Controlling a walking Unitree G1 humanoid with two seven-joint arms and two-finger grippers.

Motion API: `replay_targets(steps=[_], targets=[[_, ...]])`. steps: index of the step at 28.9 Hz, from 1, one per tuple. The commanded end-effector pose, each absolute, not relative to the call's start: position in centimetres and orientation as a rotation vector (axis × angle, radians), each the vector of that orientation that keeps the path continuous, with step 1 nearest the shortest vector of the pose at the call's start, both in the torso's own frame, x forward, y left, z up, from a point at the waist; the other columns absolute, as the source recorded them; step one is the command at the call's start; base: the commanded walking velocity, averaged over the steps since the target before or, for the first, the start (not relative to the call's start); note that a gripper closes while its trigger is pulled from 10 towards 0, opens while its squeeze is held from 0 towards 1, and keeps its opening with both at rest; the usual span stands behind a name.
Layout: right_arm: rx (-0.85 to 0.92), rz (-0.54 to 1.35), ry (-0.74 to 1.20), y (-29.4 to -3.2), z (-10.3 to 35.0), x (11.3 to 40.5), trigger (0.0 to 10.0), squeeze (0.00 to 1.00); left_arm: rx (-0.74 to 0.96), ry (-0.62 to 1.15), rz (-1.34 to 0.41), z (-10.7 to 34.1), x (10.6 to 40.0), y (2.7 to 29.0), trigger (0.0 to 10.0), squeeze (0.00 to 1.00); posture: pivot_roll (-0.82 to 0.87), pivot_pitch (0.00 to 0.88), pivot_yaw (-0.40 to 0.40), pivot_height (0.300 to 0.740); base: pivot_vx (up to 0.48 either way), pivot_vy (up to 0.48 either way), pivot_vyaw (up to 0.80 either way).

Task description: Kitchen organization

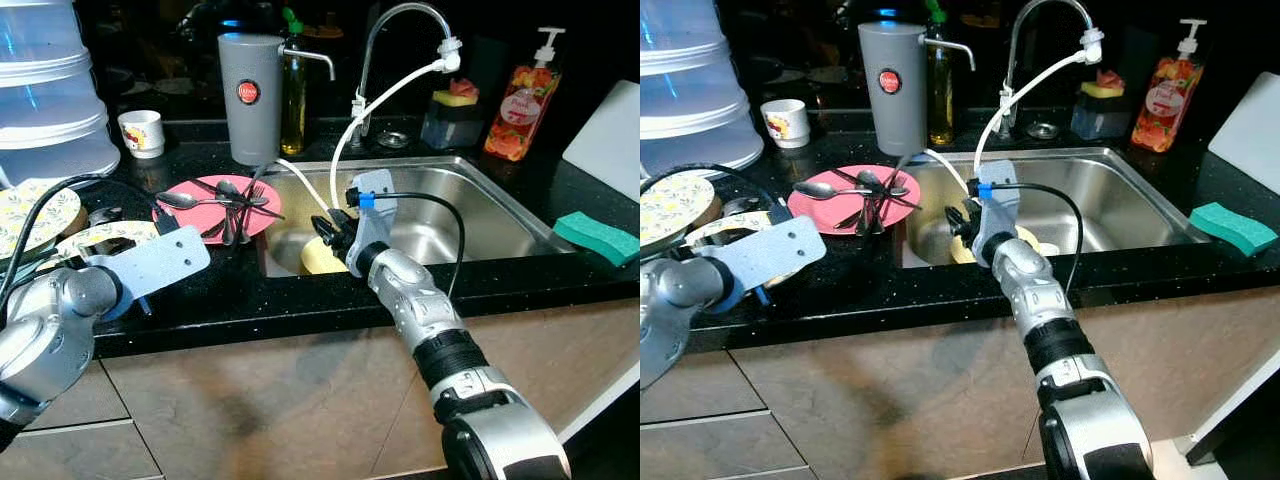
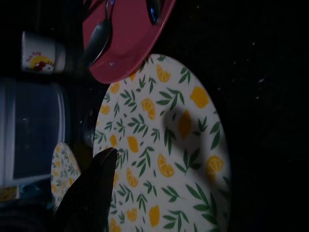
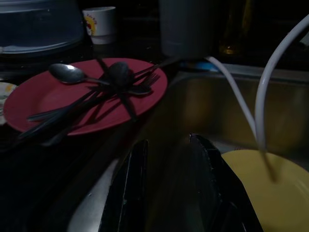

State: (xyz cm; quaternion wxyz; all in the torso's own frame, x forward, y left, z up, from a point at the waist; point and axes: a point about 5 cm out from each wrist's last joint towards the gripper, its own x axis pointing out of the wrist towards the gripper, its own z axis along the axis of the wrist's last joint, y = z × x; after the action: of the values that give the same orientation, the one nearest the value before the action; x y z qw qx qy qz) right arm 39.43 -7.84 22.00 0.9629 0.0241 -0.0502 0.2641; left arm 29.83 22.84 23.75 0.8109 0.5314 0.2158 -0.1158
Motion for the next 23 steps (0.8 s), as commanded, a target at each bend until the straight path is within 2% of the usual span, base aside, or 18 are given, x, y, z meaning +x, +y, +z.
replay_targets(steps=[1,2,3,4,6,7,8,23], targets=[[0.077,0.54,-0.09,-7.8,21.7,39.2,10.0,0.0,1.146,0.605,-0.223,21.5,29.4,24.4,10.0,0.0,0.09,0.035,-0.02,0.74,0.0,0.0,0.0],[0.077,0.54,-0.09,-7.8,21.7,39.2,10.0,0.0,1.146,0.605,-0.223,21.5,29.4,24.4,10.0,0.0,0.09,0.035,-0.02,0.74,0.0,0.0,0.0],[0.081,0.539,-0.089,-7.8,21.7,39.2,10.0,0.0,1.154,0.6,-0.212,21.5,29.5,24.5,6.2,0.0,0.09,0.029,-0.018,0.74,0.0,0.0,0.0],[0.084,0.539,-0.088,-7.8,21.7,39.2,10.0,0.0,1.161,0.596,-0.206,21.4,29.6,24.5,2.9,0.0,0.09,0.029,-0.018,0.74,0.0,0.0,0.0],[0.085,0.539,-0.086,-7.8,21.7,39.2,10.0,0.0,1.158,0.582,-0.187,21.4,29.8,24.6,2.9,0.0,0.09,0.029,-0.018,0.74,0.0,0.0,0.0],[0.086,0.539,-0.085,-7.8,21.7,39.2,10.0,0.0,1.158,0.572,-0.172,21.4,29.9,24.6,2.4,0.0,0.08,0.026,-0.016,0.74,0.0,0.0,0.0],[0.087,0.539,-0.084,-7.8,21.7,39.2,10.0,0.0,1.145,0.563,-0.161,21.4,30.0,24.6,0.0,0.0,0.08,0.026,-0.016,0.74,0.0,0.0,0.0],[0.092,0.535,-0.078,-7.8,21.8,39.0,10.0,0.0,1.072,0.506,-0.136,22.6,30.4,24.1,0.0,0.0,0.09,0.026,-0.017,0.74,0.0,0.0,0.0]])
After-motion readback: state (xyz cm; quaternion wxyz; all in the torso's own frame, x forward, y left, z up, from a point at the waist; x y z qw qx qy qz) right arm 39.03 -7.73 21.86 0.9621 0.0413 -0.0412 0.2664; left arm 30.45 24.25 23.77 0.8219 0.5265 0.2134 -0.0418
